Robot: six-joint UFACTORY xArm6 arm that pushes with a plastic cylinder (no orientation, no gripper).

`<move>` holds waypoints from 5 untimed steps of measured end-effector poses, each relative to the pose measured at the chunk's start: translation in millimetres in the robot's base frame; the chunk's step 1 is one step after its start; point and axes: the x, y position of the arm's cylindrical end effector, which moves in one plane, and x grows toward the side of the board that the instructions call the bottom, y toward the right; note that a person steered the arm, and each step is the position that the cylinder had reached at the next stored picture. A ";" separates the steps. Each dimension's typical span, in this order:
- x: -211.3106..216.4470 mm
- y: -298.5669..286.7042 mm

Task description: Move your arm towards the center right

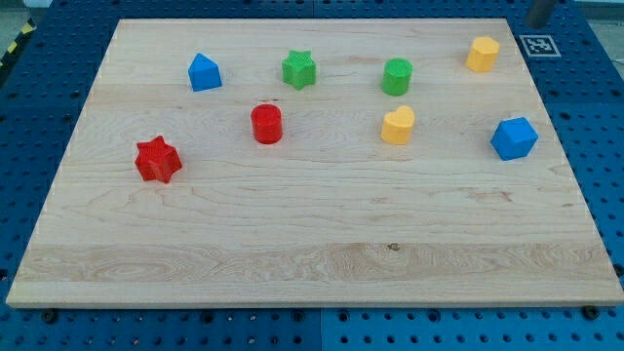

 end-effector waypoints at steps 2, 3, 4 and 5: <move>5.7 0.0; 5.7 0.0; 17.7 1.9; 80.6 9.2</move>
